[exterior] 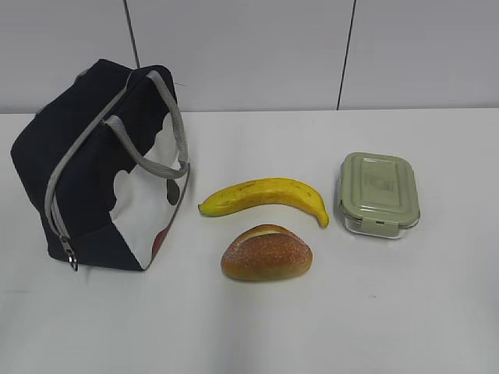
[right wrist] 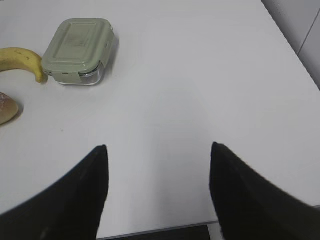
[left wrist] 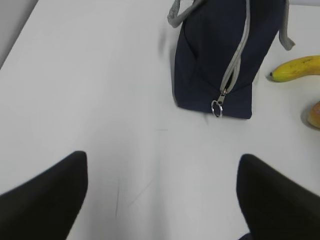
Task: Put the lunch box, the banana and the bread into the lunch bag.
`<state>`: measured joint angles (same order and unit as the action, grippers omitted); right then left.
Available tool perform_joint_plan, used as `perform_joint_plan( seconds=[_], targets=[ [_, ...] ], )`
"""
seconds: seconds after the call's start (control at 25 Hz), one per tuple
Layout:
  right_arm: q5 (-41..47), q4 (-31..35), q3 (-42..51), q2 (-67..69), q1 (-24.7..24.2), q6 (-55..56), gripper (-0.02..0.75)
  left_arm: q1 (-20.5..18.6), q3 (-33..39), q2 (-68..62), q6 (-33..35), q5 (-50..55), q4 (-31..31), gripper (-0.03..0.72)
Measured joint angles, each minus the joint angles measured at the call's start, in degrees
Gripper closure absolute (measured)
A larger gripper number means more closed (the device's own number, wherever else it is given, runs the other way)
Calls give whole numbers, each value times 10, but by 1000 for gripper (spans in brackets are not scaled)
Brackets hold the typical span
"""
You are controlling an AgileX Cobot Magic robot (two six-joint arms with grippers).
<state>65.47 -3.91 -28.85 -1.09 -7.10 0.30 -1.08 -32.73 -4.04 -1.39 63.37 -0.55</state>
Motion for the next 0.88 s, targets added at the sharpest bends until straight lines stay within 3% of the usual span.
perform_joint_plan(
  seconds=[0.36,0.68,0.88],
  targets=[
    [0,0,0,0,0,0,268,0,-153,-267,20,-36,-19,97],
    [0,0,0,0,0,0,268,0,-333,-526,80,-47,-113,106],
    [0,0,0,0,0,0,267,0,-436,-672,118,-41,-162,179]
  ],
)
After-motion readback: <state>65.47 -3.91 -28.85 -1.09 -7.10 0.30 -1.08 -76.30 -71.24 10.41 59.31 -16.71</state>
